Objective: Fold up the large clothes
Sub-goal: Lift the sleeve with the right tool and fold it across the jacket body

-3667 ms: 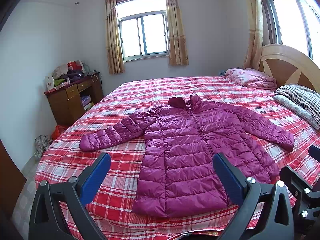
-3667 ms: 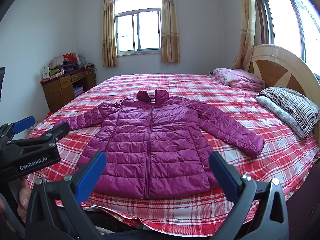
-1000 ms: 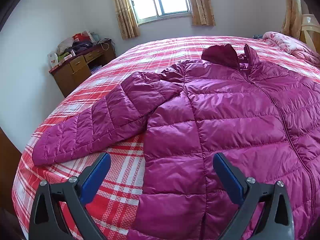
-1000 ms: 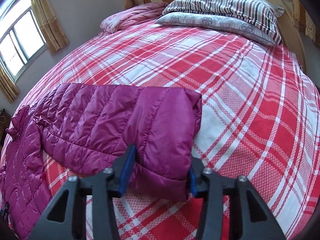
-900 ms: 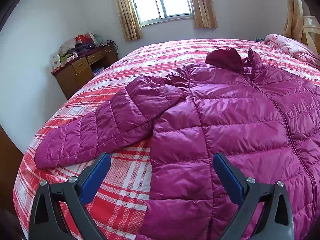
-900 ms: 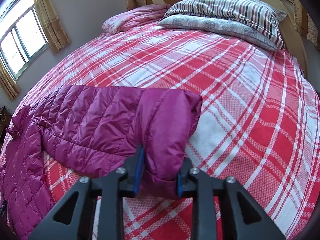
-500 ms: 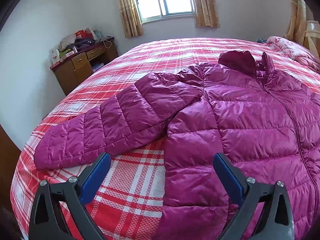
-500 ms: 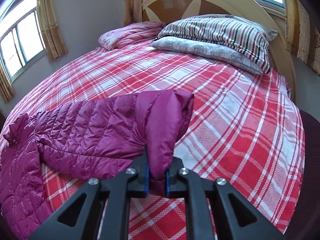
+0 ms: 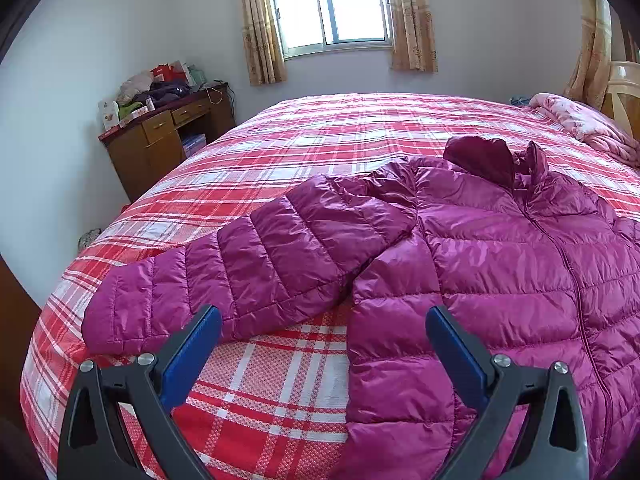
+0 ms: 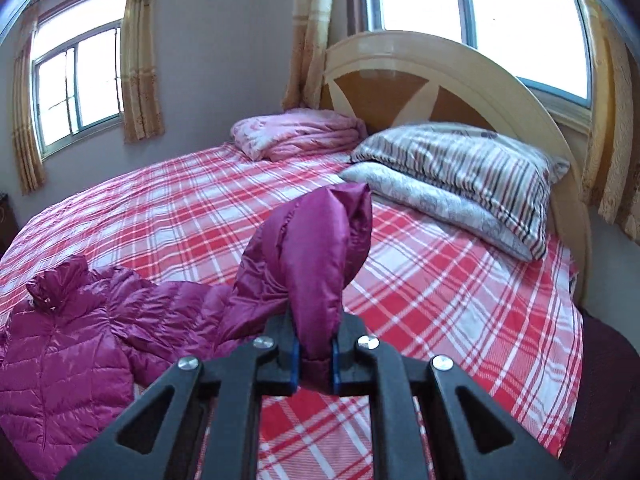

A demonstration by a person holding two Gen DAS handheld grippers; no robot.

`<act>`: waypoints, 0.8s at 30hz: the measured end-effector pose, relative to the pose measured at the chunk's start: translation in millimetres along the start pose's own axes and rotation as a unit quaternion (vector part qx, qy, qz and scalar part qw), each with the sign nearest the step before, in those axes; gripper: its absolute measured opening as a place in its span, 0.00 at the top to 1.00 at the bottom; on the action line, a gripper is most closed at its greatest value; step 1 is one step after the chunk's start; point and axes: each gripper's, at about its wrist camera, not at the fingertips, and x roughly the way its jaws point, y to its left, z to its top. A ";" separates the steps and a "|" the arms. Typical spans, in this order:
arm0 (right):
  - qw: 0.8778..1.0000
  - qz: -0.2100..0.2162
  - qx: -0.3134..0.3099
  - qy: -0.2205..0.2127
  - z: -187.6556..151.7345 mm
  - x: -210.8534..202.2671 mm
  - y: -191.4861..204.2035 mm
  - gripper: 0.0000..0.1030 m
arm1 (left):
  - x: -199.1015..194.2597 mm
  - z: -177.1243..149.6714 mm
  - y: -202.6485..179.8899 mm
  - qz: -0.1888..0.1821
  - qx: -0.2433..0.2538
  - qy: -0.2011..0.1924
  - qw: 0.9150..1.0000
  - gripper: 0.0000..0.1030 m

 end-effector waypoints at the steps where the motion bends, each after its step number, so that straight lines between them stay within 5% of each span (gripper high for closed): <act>1: 1.000 0.006 -0.012 -0.006 3.5 -2.3 11.6 0.88 | 1.6 1.1 2.0 0.002 -0.002 0.001 1.000 0.01; 12: 0.988 0.077 -0.125 -0.046 2.7 -21.1 113.4 0.88 | 22.8 10.0 14.1 0.019 -0.016 0.009 1.000 0.01; 24: 0.958 0.150 -0.238 -0.058 -31.3 -36.7 204.5 0.88 | 39.3 14.5 20.1 0.023 -0.021 0.023 0.999 0.01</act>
